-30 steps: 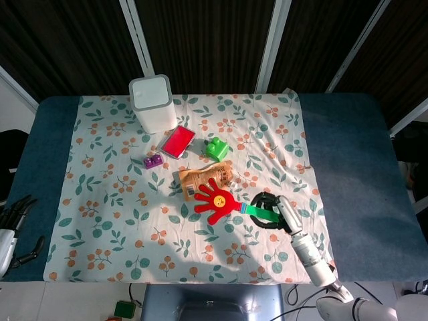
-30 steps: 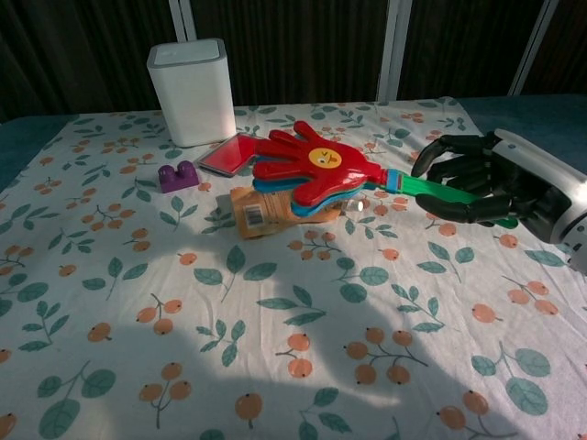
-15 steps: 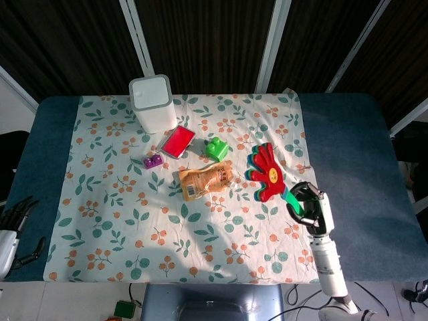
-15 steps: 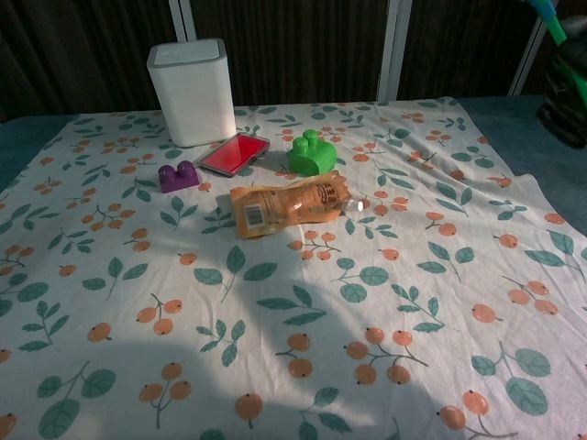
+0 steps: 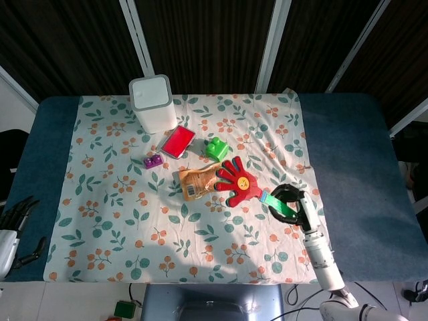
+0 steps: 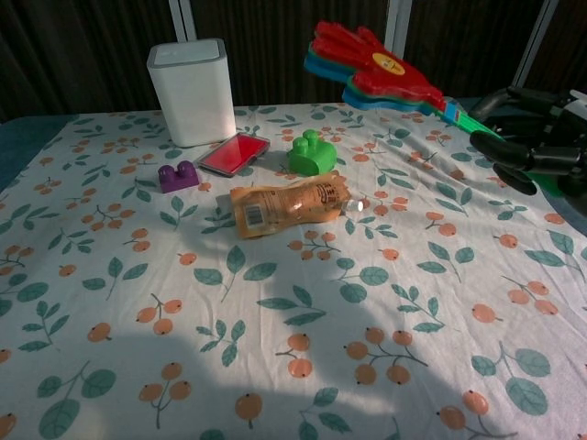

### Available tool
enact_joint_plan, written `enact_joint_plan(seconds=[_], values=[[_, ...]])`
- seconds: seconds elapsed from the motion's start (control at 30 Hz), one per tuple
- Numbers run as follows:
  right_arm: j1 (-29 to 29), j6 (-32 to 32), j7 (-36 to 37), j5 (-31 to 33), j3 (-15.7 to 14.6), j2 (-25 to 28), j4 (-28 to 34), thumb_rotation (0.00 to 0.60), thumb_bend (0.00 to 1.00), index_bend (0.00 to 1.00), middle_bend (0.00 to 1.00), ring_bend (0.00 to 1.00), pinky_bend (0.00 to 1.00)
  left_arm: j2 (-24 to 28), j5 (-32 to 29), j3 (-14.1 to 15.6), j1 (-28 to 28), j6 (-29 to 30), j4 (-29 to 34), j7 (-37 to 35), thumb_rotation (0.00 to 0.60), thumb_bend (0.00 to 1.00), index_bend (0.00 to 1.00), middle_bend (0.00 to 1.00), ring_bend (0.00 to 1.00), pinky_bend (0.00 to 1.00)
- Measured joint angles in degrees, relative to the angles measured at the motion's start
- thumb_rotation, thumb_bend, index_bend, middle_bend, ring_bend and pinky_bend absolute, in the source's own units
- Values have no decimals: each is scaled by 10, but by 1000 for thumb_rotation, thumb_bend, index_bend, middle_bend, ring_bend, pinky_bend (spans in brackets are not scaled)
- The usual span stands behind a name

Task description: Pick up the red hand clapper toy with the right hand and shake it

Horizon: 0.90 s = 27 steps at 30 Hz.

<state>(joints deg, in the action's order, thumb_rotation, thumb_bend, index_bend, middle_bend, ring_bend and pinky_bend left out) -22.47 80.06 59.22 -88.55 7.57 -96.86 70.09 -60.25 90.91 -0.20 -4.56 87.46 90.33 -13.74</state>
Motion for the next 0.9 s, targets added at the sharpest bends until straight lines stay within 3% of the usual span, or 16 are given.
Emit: enact_joint_plan(seconds=[0.23,0.43,0.53,0.63,0.67,0.73,0.8,0.9], values=[[-25,-47,-188,-1,-9,-29,-41,600,653,951,813,979,1000,5,-11,-5,0,-3,2,-8,600,421,0,0,0,126],[-38,-68,-183,0,-14,-41,-57,600,693,935,812,958,1000,5,-8,-3,0,-4,2,-9,600,420,0,0,0,126],[-47,-85,-199,0,-19,-46,-73,600,693,869,812,897,1000,6,-19,-6,-2,-12,2,-10,600,420,0,0,0,126],[-58,-108,-245,1,-22,-56,-97,600,693,734,746,774,948,6,-20,-6,-3,-14,2,-10,600,418,0,0,0,126],[-61,-114,-258,1,-23,-61,-106,600,680,640,680,702,887,6,-19,-6,-3,-13,3,-10,600,419,0,0,0,126],[-68,-126,-278,3,-25,-70,-125,600,578,493,587,600,800,7,-19,-6,-3,-12,3,-11,600,419,0,0,0,126],[-73,-134,-285,7,-26,-75,-133,600,379,329,502,504,727,7,-18,-7,-3,-11,2,-14,600,419,0,0,0,127],[-74,-137,-283,9,-26,-70,-131,600,274,191,425,415,647,7,-16,-7,-2,-8,-2,-20,600,420,0,0,0,127]])
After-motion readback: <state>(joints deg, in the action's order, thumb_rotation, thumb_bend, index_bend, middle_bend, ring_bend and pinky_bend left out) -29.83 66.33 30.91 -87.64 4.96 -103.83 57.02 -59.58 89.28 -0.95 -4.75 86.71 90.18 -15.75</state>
